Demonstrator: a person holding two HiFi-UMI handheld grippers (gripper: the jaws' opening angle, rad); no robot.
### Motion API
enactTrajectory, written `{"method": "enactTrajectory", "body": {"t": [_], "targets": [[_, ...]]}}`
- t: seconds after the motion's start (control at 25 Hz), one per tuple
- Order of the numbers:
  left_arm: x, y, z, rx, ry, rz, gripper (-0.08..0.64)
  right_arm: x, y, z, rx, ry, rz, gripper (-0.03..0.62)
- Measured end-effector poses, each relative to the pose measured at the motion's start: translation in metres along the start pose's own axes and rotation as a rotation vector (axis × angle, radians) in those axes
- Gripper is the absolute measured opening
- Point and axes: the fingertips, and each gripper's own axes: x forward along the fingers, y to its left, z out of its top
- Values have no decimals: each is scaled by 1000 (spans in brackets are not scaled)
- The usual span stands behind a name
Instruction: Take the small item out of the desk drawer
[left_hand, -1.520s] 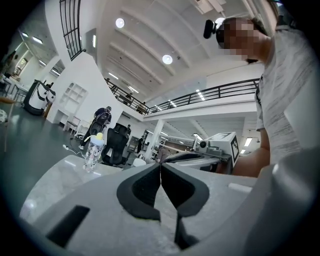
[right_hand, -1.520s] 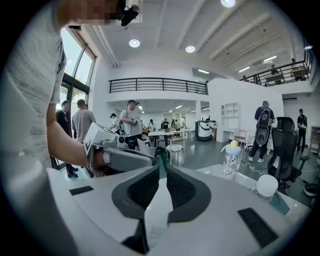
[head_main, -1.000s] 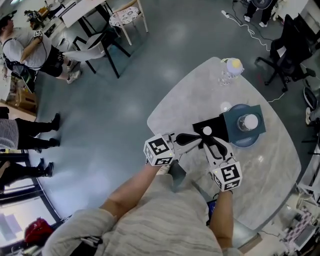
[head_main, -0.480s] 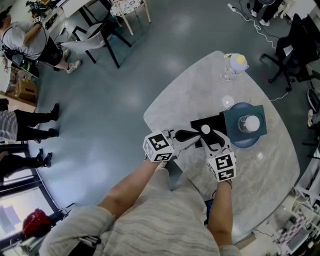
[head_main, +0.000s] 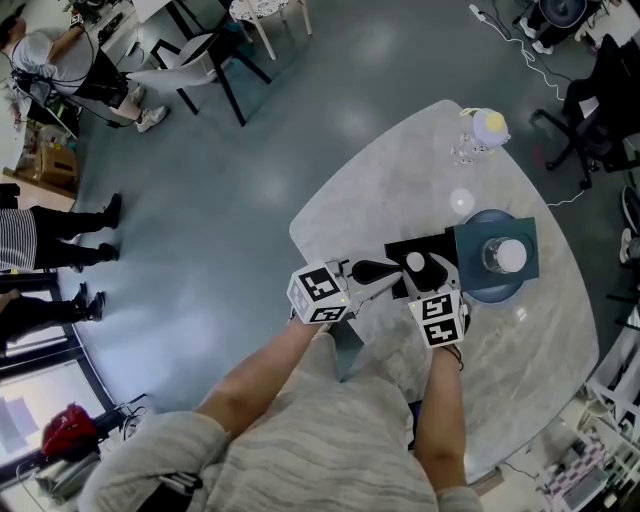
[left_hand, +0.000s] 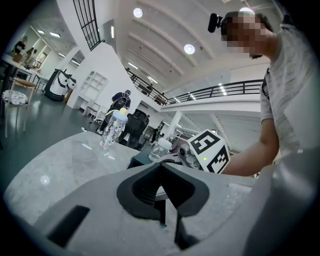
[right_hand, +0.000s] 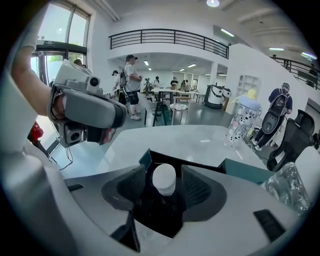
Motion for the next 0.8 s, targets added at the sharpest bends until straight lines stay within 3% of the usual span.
{"method": "enactTrajectory", "body": {"t": [0.8], "targets": [[-11, 9, 1, -15, -13, 19, 17, 31, -5, -17, -54, 178, -55, 177]]}}
